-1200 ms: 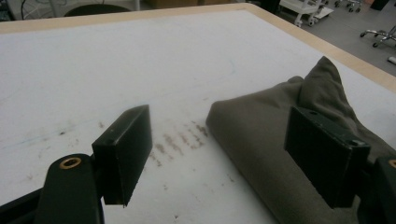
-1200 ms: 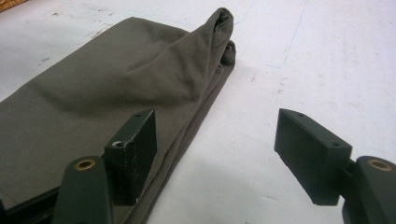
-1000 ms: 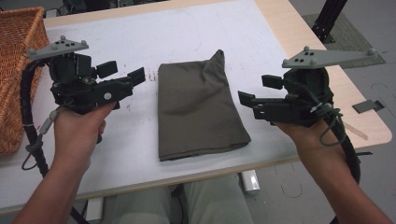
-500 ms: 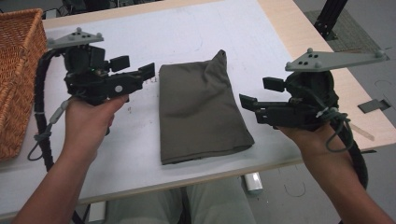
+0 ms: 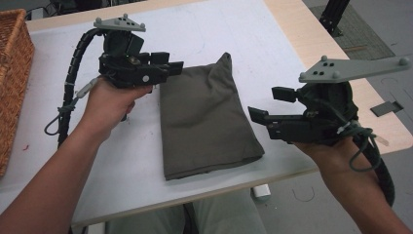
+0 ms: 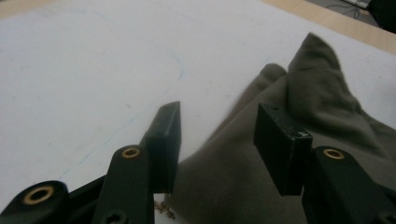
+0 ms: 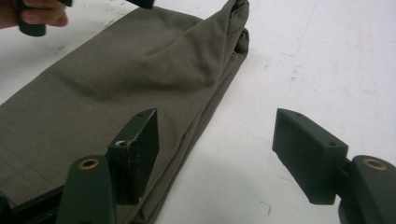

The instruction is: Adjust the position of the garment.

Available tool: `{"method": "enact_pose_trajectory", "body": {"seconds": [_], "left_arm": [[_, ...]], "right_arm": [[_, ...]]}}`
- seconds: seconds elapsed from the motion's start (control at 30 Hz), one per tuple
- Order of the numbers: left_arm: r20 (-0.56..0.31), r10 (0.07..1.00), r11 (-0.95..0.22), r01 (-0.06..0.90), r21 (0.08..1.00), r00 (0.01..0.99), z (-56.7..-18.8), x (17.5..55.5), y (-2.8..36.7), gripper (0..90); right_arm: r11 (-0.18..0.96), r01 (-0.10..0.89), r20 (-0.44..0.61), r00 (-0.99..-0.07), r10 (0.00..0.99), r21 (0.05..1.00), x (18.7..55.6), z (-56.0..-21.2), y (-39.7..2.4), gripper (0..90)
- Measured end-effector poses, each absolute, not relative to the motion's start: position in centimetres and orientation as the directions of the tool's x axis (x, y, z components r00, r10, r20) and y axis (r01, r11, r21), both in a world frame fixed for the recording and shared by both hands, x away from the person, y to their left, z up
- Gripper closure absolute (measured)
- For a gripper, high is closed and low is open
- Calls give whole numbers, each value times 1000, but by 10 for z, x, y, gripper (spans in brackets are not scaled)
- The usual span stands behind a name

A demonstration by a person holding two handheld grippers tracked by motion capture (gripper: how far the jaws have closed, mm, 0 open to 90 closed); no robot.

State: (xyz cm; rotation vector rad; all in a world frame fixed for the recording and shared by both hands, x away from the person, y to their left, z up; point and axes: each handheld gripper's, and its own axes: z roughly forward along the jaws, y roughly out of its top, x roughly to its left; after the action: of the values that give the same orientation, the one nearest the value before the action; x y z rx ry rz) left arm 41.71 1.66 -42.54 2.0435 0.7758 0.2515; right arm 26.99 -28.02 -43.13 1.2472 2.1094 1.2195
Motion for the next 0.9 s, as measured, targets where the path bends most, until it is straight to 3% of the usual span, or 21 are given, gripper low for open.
{"method": "enact_pose_trajectory", "body": {"seconds": [0.17,0.3,0.47,0.63,0.7,0.9], "left_arm": [[-158,599,-403,466,788,785,-434,422,19,632],[-177,598,-391,477,787,782,-432,422,22,840],[-214,604,-348,496,796,768,-430,420,29,872],[-276,617,-284,535,795,737,-433,419,36,876],[-278,638,-278,551,787,719,-435,418,38,880],[-293,684,-238,584,776,668,-438,416,43,887]], "right_arm": [[226,506,94,-530,842,832,272,-431,-278,326],[223,515,107,-536,838,827,271,-431,-277,372],[250,543,133,-570,811,801,269,-433,-268,582],[321,577,117,-595,795,751,267,-443,-253,735],[322,574,105,-587,803,753,266,-444,-251,869],[270,614,137,-533,835,742,261,-444,-256,885]]}}
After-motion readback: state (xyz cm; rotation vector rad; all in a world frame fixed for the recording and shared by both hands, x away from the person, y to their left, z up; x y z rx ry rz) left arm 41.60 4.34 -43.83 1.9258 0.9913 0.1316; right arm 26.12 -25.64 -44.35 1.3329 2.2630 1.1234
